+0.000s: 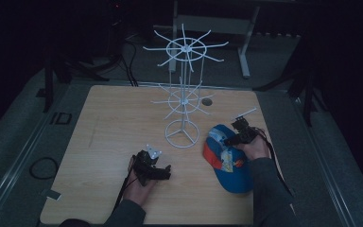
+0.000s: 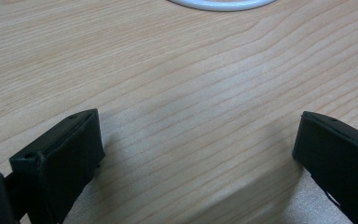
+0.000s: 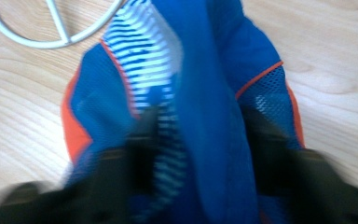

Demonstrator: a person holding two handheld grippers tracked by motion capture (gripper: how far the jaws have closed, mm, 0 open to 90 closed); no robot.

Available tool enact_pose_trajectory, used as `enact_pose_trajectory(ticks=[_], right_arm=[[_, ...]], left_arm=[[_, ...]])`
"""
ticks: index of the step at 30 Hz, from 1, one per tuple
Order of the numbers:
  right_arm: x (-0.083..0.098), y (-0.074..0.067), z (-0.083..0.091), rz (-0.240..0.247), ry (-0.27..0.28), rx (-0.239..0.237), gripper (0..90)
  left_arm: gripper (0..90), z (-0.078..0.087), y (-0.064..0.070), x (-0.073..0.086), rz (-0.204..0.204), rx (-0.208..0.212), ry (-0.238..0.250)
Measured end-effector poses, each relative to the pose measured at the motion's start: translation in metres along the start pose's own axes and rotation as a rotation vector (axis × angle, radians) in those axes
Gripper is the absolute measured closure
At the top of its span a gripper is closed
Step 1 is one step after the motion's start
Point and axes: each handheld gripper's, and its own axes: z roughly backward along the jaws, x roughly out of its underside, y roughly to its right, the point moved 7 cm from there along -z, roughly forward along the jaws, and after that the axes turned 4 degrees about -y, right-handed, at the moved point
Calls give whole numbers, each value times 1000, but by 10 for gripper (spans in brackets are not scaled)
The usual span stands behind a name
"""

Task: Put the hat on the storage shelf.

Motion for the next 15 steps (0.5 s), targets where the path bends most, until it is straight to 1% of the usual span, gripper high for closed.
enact_pose_trajectory(ticks=[1,2,3,4,7,9,10,11,13,15], right_arm=[[0,-2,0,13,0,1,803],[0,-2,0,13,0,1,803],[-1,-3,0,17,8,5,856],[-1,-4,2,20,20,11,881],[-1,-8,8,40,54,4,888],[-1,-9,9,42,62,4,888],[0,-10,12,47,68,5,888],[1,-12,17,60,86,3,887],[1,-12,19,64,96,5,887],[2,-13,23,71,118,6,886]], left_arm=[[19,0,0,0,0,0,0],[19,0,0,0,0,0,0],[19,0,0,0,-1,0,0],[19,0,0,0,0,0,0],[19,0,0,0,0,0,0],[19,0,0,0,0,0,0],[19,0,0,0,0,0,0],[19,0,0,0,0,0,0],[19,0,0,0,0,0,0],[19,0,0,0,0,0,0]])
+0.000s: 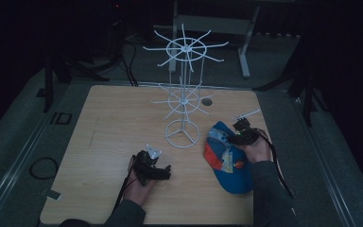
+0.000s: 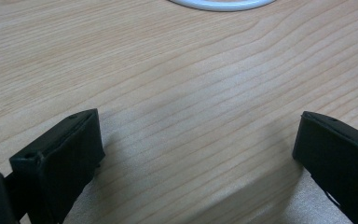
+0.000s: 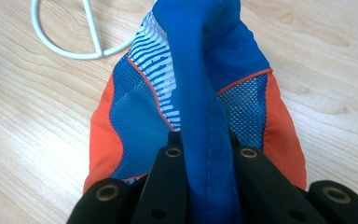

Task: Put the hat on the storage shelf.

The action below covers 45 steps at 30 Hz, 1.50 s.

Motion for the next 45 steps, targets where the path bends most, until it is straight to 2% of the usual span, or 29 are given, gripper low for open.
enact_pose_trajectory(ticks=[2,7,13,18,25,28,33,39,45], right_arm=[[0,-2,7,2,41,1,886],[1,-4,13,6,75,-11,886],[-2,-10,29,-6,154,-39,883],[-4,-13,36,-7,201,-32,882],[-4,-20,52,33,268,-26,879],[-4,-23,59,37,295,-66,876],[-3,-22,66,41,316,-62,877],[-4,-25,76,43,351,-89,877],[-6,-26,87,55,376,-76,877]], left_arm=[[19,0,0,0,0,0,0],[19,0,0,0,-2,-1,0],[19,0,0,0,0,-1,0],[19,0,0,0,0,-1,0],[19,0,0,0,-1,-1,0],[19,0,0,0,-1,-1,0],[19,0,0,0,0,-1,-1],[19,0,0,0,1,0,0],[19,0,0,0,0,0,0]])
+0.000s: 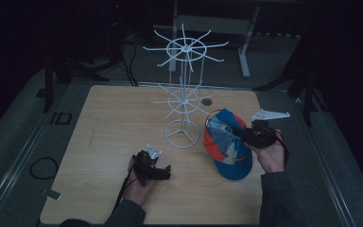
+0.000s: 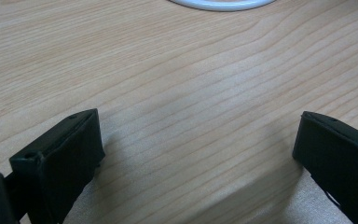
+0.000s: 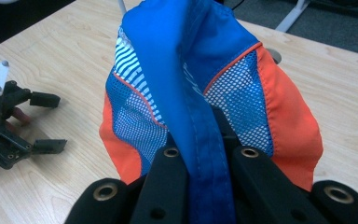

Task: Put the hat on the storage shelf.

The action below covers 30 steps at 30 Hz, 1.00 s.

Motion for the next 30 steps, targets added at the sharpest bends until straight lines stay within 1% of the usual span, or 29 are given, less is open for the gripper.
enact_pose_trajectory(ticks=[2,5,11,21,30], right_arm=[[-1,0,3,1,7,-3,876],[-3,-1,8,-4,28,-24,876],[-6,-1,15,0,42,-21,876],[-12,-2,31,25,66,-6,874],[-17,-5,41,44,78,-3,872]], left_arm=[[19,0,0,0,1,0,0],[19,0,0,0,0,-1,0],[19,0,0,0,0,0,0],[19,0,0,0,0,0,0],[19,0,0,0,0,0,0]])
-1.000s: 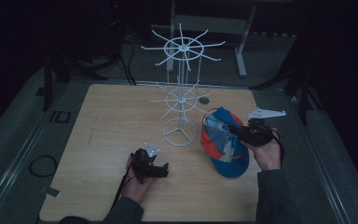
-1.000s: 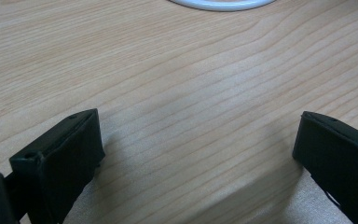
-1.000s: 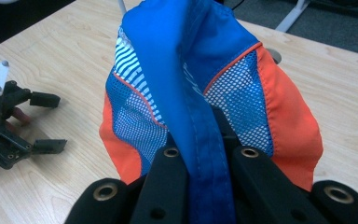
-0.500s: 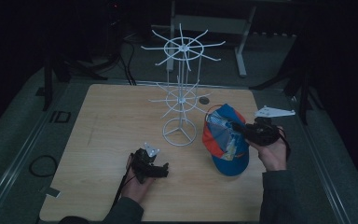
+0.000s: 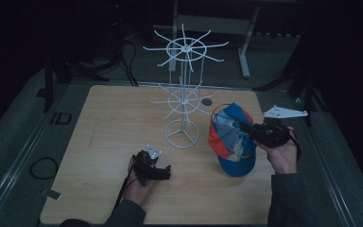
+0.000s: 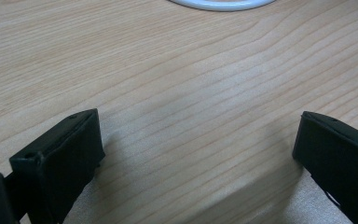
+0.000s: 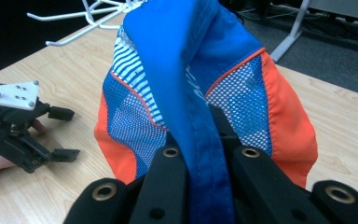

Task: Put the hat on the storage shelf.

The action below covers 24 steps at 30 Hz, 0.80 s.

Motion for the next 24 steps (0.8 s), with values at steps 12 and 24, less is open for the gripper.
enact_pose_trajectory(ticks=[12,24], right_arm=[[-13,-7,18,13,44,-27,871],[-25,-11,30,41,66,-24,870]], left_arm=[[19,0,0,0,0,0,0],[19,0,0,0,1,0,1]])
